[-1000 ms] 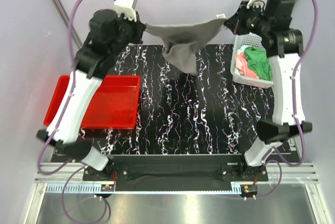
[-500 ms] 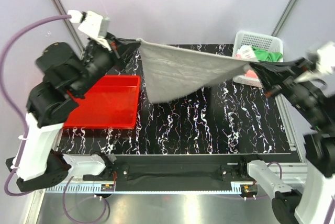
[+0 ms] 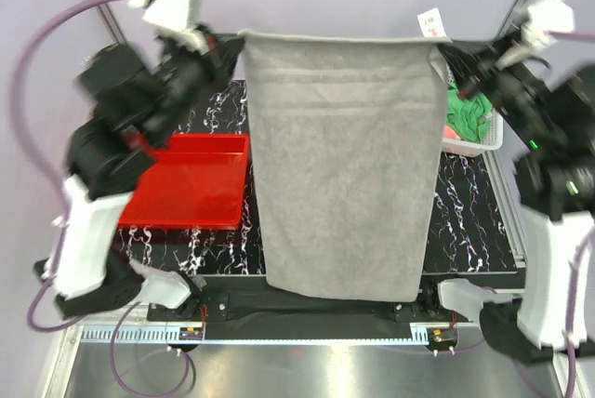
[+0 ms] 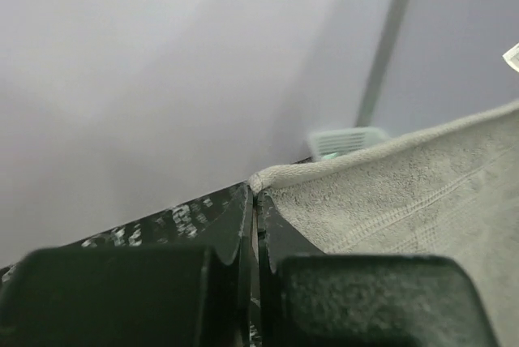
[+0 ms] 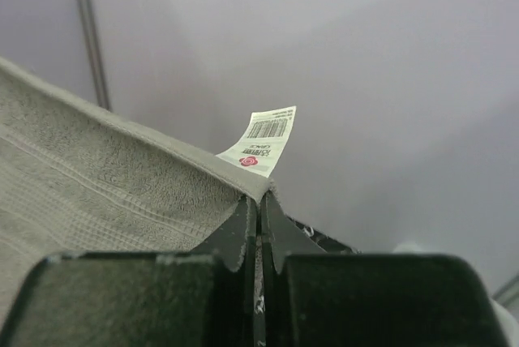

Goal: Fold and stack the towels
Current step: Flatten out the crumpled towel

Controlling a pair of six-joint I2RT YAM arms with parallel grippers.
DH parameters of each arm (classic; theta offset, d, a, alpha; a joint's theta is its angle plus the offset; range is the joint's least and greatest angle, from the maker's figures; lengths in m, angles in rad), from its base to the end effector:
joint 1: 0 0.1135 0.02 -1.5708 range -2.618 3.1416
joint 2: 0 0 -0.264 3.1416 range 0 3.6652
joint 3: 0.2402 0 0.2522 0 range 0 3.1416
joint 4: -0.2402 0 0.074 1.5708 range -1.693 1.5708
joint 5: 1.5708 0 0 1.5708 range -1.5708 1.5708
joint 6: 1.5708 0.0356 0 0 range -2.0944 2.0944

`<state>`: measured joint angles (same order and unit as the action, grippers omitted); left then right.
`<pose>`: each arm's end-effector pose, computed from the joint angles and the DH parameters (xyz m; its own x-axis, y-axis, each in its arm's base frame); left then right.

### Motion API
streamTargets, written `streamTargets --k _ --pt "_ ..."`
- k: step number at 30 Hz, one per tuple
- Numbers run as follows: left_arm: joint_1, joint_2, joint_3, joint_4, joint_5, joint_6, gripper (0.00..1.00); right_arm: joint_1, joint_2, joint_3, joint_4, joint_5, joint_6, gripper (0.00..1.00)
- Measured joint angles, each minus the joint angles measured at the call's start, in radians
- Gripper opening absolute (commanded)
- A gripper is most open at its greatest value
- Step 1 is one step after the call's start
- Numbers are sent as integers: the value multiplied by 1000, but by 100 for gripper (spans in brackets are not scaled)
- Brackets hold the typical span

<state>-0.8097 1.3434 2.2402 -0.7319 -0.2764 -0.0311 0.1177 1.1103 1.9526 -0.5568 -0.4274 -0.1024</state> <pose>0.1265 -0.1188 0.6173 0.0973 -0.1455 -0.9846 0.5142 0.8543 -0.0754 0.1205 0.0291 0.6027 0.3295 -0.0547 -0.9426 -0.4706 0.8559 -0.2142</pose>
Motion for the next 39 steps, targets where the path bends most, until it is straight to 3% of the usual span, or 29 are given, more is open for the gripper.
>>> streamTargets --k 4,9,12,18,32,36,39 --pt "126 159 3 42 -21 16 0 -3 164 -51 63 72 -65 0" --pt "296 406 5 132 27 23 0 -29 490 34 127 68 -105 0" --pt "357 536 34 172 80 25 0 -51 662 92 153 36 -110 0" --pt "394 678 14 265 139 49 0 -84 843 95 228 -50 -112 0" --pt "427 706 -131 409 207 87 0 -98 932 66 272 -85 -175 0" --pt "406 584 -263 426 187 99 0 -96 854 55 198 -60 -164 0" --pt "346 419 -335 419 136 135 0 -93 676 2 137 -44 -155 0"
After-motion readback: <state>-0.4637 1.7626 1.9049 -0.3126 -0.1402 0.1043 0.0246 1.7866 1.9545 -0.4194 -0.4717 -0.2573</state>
